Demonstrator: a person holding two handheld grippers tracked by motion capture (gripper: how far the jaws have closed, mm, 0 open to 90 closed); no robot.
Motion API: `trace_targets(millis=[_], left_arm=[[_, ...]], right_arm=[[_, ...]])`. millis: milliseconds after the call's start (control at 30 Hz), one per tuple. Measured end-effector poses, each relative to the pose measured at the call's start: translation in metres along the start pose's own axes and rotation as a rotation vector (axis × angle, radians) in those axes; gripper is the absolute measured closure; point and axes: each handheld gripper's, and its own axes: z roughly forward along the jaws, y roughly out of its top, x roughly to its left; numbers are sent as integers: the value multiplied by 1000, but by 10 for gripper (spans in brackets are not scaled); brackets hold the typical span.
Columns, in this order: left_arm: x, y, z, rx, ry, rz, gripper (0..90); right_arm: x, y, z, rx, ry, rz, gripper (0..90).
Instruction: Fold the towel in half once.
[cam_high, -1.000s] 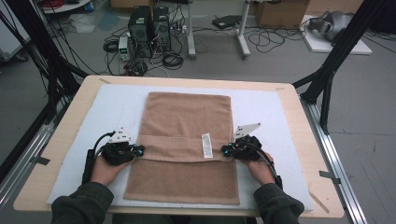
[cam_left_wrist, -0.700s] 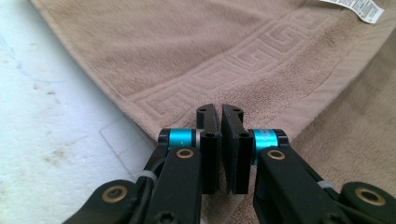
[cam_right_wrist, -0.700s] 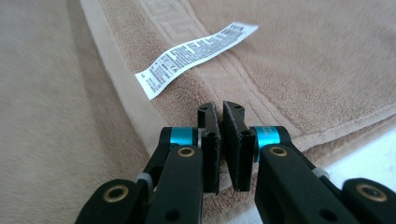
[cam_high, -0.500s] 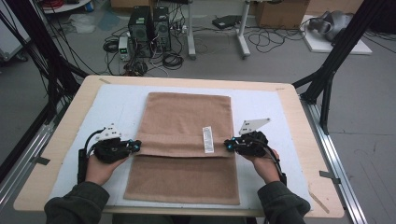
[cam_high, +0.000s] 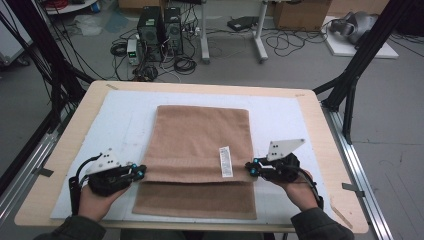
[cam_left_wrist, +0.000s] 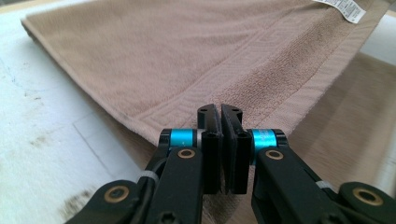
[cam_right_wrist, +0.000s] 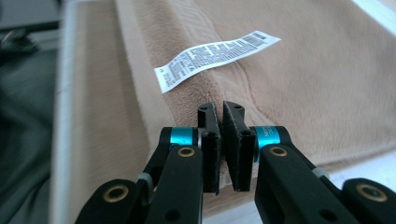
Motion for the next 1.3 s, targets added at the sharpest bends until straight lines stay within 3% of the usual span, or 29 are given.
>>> trace_targets(millis=[167,200,233,267,333,367,633,900,1067,1167,1300], left_arm=[[-30,-13,-19,42,-41,49,863],[-32,-18,-19,71,-35,69,839],[-33,-22,-18,98,-5,71,753],[-30,-26,-16,114,9,59,676],[-22,-30,-13,104,38,32,635],[-20,-31,-12,101,43,33,612],[0,-20,7,68,66,3,494],[13,-3,27,58,60,-6,388],[28,8,35,51,67,-42,350],[37,16,39,38,41,-89,320],[43,28,44,41,67,-67,295]], right_arm=[[28,0,-18,7,68,-72,849],[31,-3,-18,7,111,-70,817],[32,-6,-16,12,136,-58,754],[32,-10,-13,28,131,-39,668],[26,-16,-6,35,127,2,613],[24,-18,-3,33,99,28,566],[1,-26,11,13,33,125,482],[-17,-20,27,21,-2,160,354],[-35,-11,35,10,-47,199,303],[-44,-4,38,10,-71,207,301],[-55,5,39,7,-94,208,290]])
